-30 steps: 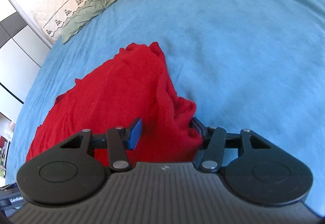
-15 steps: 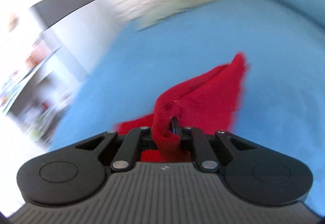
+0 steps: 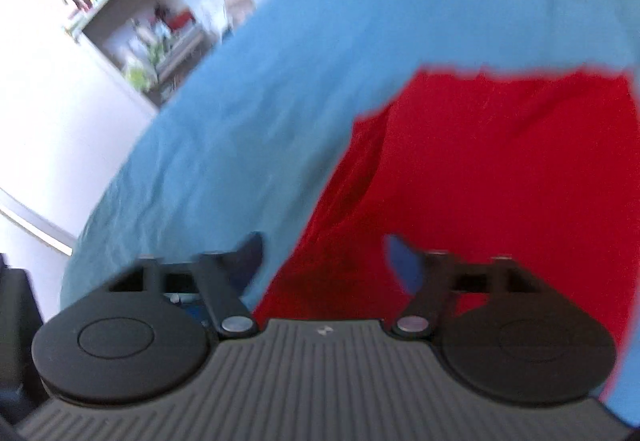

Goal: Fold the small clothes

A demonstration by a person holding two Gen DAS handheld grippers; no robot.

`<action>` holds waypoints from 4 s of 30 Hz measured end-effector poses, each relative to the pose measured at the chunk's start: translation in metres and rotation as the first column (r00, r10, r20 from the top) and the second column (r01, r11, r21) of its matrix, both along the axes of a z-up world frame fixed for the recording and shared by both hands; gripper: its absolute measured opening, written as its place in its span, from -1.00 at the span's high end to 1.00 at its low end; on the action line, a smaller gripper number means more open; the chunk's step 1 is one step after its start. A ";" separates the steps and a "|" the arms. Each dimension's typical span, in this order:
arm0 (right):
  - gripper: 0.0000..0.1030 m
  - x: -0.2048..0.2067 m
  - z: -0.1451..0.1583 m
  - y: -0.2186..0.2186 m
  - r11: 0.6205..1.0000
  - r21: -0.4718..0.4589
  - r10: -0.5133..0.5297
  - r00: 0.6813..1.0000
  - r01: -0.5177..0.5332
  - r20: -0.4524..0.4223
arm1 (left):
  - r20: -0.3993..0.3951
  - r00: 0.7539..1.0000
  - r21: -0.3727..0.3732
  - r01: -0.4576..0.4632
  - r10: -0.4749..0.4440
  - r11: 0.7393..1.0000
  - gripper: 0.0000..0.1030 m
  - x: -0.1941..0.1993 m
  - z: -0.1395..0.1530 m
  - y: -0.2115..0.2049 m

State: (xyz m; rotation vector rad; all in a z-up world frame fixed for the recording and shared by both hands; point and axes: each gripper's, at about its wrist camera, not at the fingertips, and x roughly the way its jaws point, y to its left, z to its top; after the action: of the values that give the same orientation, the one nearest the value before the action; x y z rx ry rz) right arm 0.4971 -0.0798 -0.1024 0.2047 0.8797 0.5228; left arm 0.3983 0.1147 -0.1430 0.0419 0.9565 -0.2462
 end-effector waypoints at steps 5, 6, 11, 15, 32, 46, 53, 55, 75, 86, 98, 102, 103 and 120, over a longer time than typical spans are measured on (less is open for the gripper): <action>-1.00 -0.050 0.027 -0.065 0.978 -0.083 -0.183 0.979 0.191 0.095 | -0.001 0.999 -0.119 -0.037 0.037 0.992 -0.84 -0.013 0.019 0.001; -1.00 -0.058 0.023 -0.073 0.971 -0.112 -0.200 0.975 0.210 0.093 | -0.009 0.999 -0.130 -0.046 0.046 0.990 -0.79 -0.012 0.020 0.000; -1.00 -0.096 -0.018 -0.090 0.943 -0.246 -0.217 0.975 0.223 0.052 | -0.069 0.993 -0.197 -0.109 0.097 0.974 -0.33 0.008 0.008 -0.003; -1.00 -0.116 -0.040 -0.087 0.943 -0.251 -0.217 0.975 0.220 0.036 | -0.082 0.988 -0.203 -0.145 0.131 0.968 -0.18 0.021 0.001 -0.005; -0.53 -0.097 -0.075 -0.067 0.876 -0.373 -0.291 0.951 0.307 0.099 | -0.096 0.969 -0.266 -0.246 0.228 0.932 0.49 0.044 0.016 -0.005; -0.42 -0.103 -0.070 -0.075 0.878 -0.343 -0.318 0.942 0.335 0.108 | -0.185 0.926 -0.426 -0.378 0.330 0.822 0.03 0.034 0.006 0.032; -0.43 -0.110 -0.070 -0.073 0.889 -0.329 -0.301 0.948 0.318 0.102 | -0.199 0.929 -0.442 -0.368 0.311 0.818 -0.12 0.041 0.009 0.034; -0.43 -0.109 -0.070 -0.072 0.892 -0.325 -0.297 0.949 0.315 0.104 | -0.223 0.925 -0.433 -0.376 0.307 0.819 -0.12 0.046 0.003 0.032; -0.44 -0.097 -0.076 -0.057 0.895 -0.374 -0.217 0.970 0.244 0.113 | -0.083 0.941 -0.269 -0.338 0.328 0.902 0.83 0.030 -0.008 0.035; -0.56 -0.099 -0.072 -0.086 0.900 -0.394 -0.184 0.982 0.187 0.047 | 0.000 0.984 0.000 -0.180 0.180 0.984 -0.24 0.006 -0.005 0.028; -1.00 -0.051 0.000 -0.127 0.974 -0.109 -0.204 0.979 0.201 -0.021 | 0.067 0.994 -0.043 -0.082 0.084 0.996 -1.00 0.042 0.060 0.051; -1.00 -0.004 -0.014 -0.133 0.968 -0.046 -0.249 0.959 0.245 -0.135 | -0.036 0.999 -0.140 -0.036 0.031 0.989 -0.95 0.094 0.039 0.043; -1.00 0.005 -0.021 -0.135 0.965 -0.037 -0.262 0.952 0.259 -0.160 | -0.072 0.997 -0.169 -0.040 0.028 0.985 -0.91 0.106 0.029 0.041; -0.05 0.039 -0.068 -0.112 0.959 0.001 -0.276 0.939 0.282 -0.203 | -0.141 0.990 -0.236 -0.061 0.027 0.970 0.56 0.134 -0.004 0.021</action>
State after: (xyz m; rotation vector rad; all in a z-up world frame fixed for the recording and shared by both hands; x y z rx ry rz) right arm 0.5365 -0.1921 -0.1708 0.4101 1.0203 0.2519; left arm 0.5324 0.1355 -0.1475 -0.2205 1.0575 -0.3252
